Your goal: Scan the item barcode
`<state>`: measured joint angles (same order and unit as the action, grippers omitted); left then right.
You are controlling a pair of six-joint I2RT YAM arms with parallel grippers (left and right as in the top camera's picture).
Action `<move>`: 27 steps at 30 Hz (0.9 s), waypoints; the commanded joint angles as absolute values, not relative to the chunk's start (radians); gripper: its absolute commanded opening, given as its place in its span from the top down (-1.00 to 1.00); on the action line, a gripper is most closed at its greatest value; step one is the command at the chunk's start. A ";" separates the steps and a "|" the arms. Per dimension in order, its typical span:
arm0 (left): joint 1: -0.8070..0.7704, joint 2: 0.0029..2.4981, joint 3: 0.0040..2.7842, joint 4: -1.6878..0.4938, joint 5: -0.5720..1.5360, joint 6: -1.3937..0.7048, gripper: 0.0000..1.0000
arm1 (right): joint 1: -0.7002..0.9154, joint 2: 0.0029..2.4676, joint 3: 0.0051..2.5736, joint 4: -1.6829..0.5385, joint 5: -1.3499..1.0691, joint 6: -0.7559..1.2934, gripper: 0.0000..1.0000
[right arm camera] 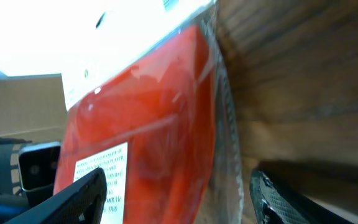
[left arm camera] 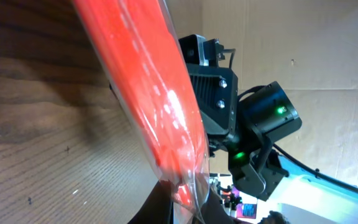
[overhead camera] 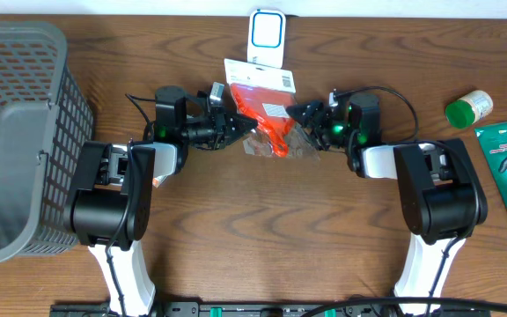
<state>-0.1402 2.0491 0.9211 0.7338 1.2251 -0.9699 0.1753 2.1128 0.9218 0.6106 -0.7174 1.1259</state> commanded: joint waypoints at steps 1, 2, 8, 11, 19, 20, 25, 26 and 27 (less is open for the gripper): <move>-0.141 2.057 0.918 0.736 1.249 -0.982 0.86 | 0.142 2.173 0.880 0.570 -0.583 1.125 -0.38; -0.141 2.057 0.918 0.736 1.249 -0.982 0.86 | 0.142 2.173 0.880 0.573 -0.582 1.125 -0.31; -0.141 2.057 0.918 0.736 1.246 -0.994 0.86 | 0.162 2.173 0.880 0.620 -0.575 1.136 -0.63; -0.141 2.057 0.918 0.736 1.246 -1.016 0.85 | 0.188 2.175 0.880 0.602 -0.547 1.187 -0.66; -0.165 2.038 0.886 0.736 1.238 -1.032 0.86 | 0.224 2.179 0.873 0.527 -0.556 1.207 -0.67; -0.165 2.029 0.875 0.737 1.235 -1.029 0.86 | 0.221 2.179 0.868 0.527 -0.561 1.207 -0.66; -0.160 1.938 0.777 0.765 1.184 -0.988 0.86 | 0.190 2.179 0.826 0.531 -0.612 1.168 -0.64; -0.160 1.911 0.755 0.767 1.175 -0.975 0.85 | 0.184 2.179 0.816 0.531 -0.616 1.158 -0.63; -0.160 1.883 0.733 0.766 1.163 -0.961 0.86 | 0.179 2.179 0.805 0.532 -0.619 1.148 -0.62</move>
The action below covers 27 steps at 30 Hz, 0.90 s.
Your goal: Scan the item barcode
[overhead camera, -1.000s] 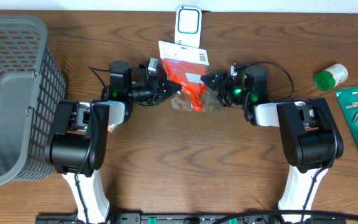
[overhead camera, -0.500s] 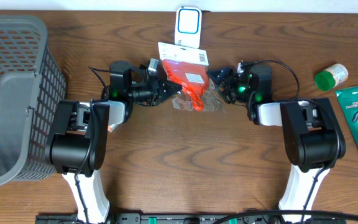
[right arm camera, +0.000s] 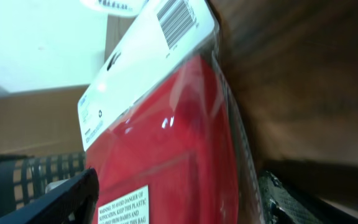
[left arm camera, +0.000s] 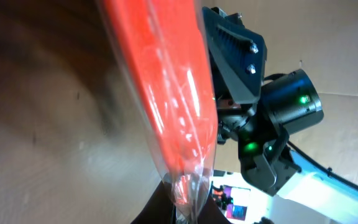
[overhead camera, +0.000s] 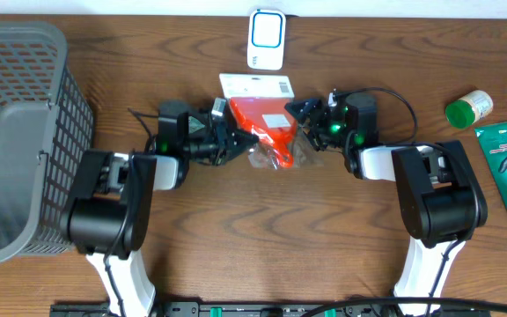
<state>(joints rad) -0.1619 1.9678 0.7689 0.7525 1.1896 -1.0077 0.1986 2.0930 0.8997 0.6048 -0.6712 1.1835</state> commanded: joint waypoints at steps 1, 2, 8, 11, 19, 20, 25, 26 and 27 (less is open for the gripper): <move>-0.160 1.849 0.707 0.766 1.151 -0.945 0.86 | 0.174 2.179 0.791 0.532 -0.626 1.138 -0.61; -0.160 1.835 0.697 0.765 1.147 -0.940 0.86 | 0.171 2.179 0.784 0.536 -0.636 1.127 -0.61; -0.174 1.757 0.628 0.765 1.149 -0.940 0.86 | 0.179 2.179 0.746 0.591 -0.725 1.113 -0.52; -0.192 1.743 0.606 0.765 1.149 -0.943 0.85 | 0.184 2.179 0.733 0.592 -0.744 1.113 -0.51; -0.240 1.697 0.578 0.765 1.138 -0.947 0.86 | 0.184 2.178 0.670 0.670 -0.804 1.114 -0.53; -0.242 1.686 0.578 0.765 1.132 -0.946 0.86 | 0.184 2.178 0.658 0.697 -0.814 1.123 -0.53; -0.242 1.659 0.578 0.765 1.132 -0.936 0.86 | 0.185 2.178 0.610 0.814 -0.825 1.169 -0.54; -0.242 1.659 0.578 0.765 1.131 -0.936 0.86 | 0.185 2.178 0.605 0.833 -0.825 1.180 -0.53; -0.242 1.659 0.578 0.765 1.131 -0.936 0.86 | 0.185 2.178 0.601 0.860 -0.825 1.195 -0.53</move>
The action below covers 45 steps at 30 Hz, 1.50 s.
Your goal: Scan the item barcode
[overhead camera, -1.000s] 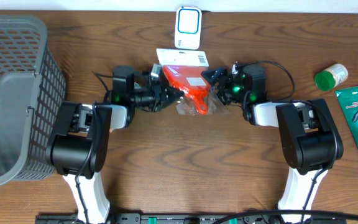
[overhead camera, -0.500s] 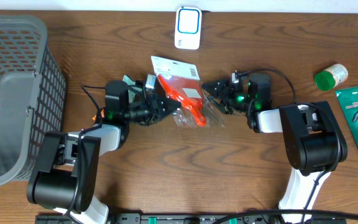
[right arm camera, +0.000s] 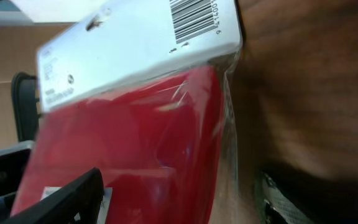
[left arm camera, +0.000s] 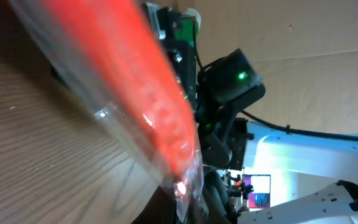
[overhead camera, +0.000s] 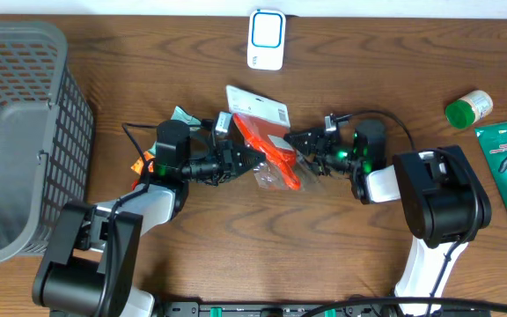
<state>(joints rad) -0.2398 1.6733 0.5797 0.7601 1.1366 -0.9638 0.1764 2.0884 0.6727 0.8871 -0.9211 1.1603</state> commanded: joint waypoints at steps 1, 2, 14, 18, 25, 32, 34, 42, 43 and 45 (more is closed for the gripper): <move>-0.242 1.659 0.578 0.765 1.131 -0.936 0.86 | 0.185 2.178 0.600 0.886 -0.825 1.206 -0.53; -0.242 1.659 0.578 0.765 1.129 -0.936 0.86 | 0.185 2.178 0.600 0.908 -0.825 1.219 -0.53; -0.242 1.660 0.578 0.694 1.086 -0.886 0.86 | 0.185 2.178 0.599 1.170 -0.828 1.466 -0.68; -0.242 1.660 0.578 0.675 1.079 -0.871 0.86 | 0.180 2.178 0.572 1.170 -0.839 1.469 -0.70; -0.242 1.660 0.578 0.675 1.079 -0.865 0.85 | 0.146 2.178 0.432 1.171 -0.843 1.446 -0.74; -0.242 1.660 0.578 0.674 1.068 -0.865 0.85 | 0.161 2.178 0.323 1.175 -0.885 1.432 -0.85; -0.242 1.660 0.578 0.675 1.061 -0.865 0.86 | 0.178 2.178 0.319 1.176 -0.879 1.438 -0.86; -0.242 1.660 0.578 0.675 1.061 -0.865 0.85 | 0.250 2.178 0.323 1.254 -0.744 1.496 -0.99; -0.242 1.660 0.578 0.675 1.061 -0.865 0.86 | 0.258 2.178 0.327 1.261 -0.730 1.495 -0.98; -0.242 1.660 0.578 0.674 1.061 -0.865 0.86 | 0.275 2.178 0.337 1.267 -0.708 1.491 -0.98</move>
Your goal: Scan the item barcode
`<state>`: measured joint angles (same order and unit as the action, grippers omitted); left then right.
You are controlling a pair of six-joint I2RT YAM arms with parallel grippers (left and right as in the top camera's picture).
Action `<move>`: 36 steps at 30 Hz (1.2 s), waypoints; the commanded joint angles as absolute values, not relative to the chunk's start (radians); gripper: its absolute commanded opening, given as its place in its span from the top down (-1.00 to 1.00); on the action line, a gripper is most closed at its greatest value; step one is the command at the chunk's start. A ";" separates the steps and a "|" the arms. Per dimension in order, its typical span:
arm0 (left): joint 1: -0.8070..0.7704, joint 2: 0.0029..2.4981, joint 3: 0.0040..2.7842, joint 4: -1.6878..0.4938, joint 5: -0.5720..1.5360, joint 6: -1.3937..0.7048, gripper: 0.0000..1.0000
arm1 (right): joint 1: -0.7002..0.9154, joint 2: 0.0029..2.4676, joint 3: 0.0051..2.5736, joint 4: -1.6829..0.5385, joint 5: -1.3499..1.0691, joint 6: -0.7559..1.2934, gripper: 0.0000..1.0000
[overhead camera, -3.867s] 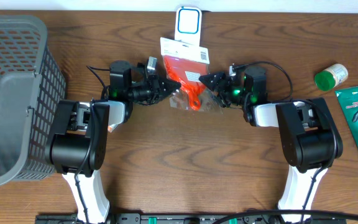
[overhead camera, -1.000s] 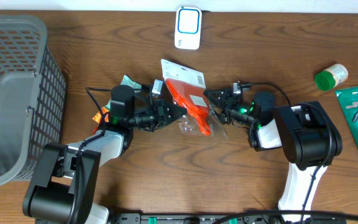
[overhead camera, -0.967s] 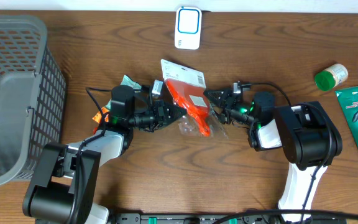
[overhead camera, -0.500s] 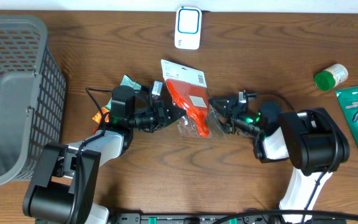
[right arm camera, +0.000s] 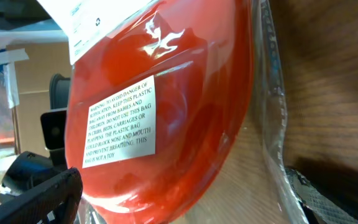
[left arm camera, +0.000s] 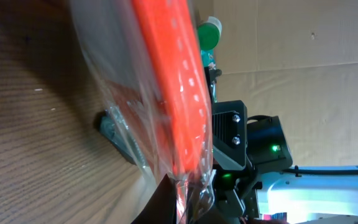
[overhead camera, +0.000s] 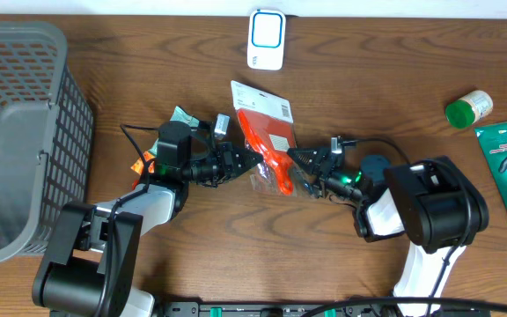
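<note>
The item is an orange object in a clear plastic bag (overhead camera: 269, 151) with a white barcode card (overhead camera: 262, 99) at its far end. It stands tilted mid-table. My left gripper (overhead camera: 243, 162) is shut on the bag's left edge; in the left wrist view the bag (left arm camera: 173, 93) rises from the pinched fingers (left arm camera: 188, 200). My right gripper (overhead camera: 299, 164) is open, its fingers spread on either side of the bag's lower edge (right arm camera: 179, 205). The bag's white warning label (right arm camera: 118, 122) faces the right wrist camera. The white and blue scanner (overhead camera: 267, 39) lies at the far edge.
A grey mesh basket (overhead camera: 16, 132) fills the left side. A green-capped bottle (overhead camera: 467, 107) and a green glove package lie at the right edge. A small colourful packet (overhead camera: 181, 114) lies by the left arm.
My right arm has drawn back toward the front of the table, and its camera now faces the warning label instead of the barcode card. The left gripper and the bag have hardly moved.
At first the bag was held up with its card just below the scanner, left gripper shut on it, right gripper open beside it. Later the card stood farther from the scanner. By now both arms and the bag are mid-table, well short of the scanner.
</note>
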<state>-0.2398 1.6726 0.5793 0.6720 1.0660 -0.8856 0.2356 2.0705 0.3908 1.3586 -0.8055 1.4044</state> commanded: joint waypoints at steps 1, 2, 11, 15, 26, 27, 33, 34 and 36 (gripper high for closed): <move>-0.242 1.659 0.578 0.674 1.061 -0.865 0.86 | 0.285 2.178 0.342 1.267 -0.691 1.487 -0.99; -0.242 1.660 0.578 0.674 1.061 -0.865 0.86 | 0.297 2.178 0.350 1.263 -0.664 1.478 -0.98; -0.242 1.660 0.578 0.674 1.061 -0.865 0.86 | 0.324 2.178 0.416 1.199 -0.567 1.416 -0.98; -0.242 1.660 0.578 0.674 1.062 -0.865 0.85 | 0.324 2.178 0.440 1.128 -0.528 1.404 -0.98; -0.242 1.660 0.578 0.674 1.061 -0.865 0.86 | 0.294 2.178 0.446 1.080 -0.480 1.354 -0.24; -0.242 1.660 0.578 0.674 1.061 -0.865 0.85 | 0.293 2.178 0.446 1.080 -0.480 1.352 -0.15; -0.242 1.660 0.578 0.674 1.061 -0.865 0.85 | 0.291 2.178 0.446 1.080 -0.484 1.345 -0.22; -0.242 1.660 0.578 0.673 1.061 -0.865 0.86 | 0.291 2.178 0.446 1.080 -0.484 1.345 -0.61; -0.242 1.660 0.578 0.674 1.061 -0.874 0.86 | 0.283 2.178 0.446 1.079 -0.497 1.335 -0.98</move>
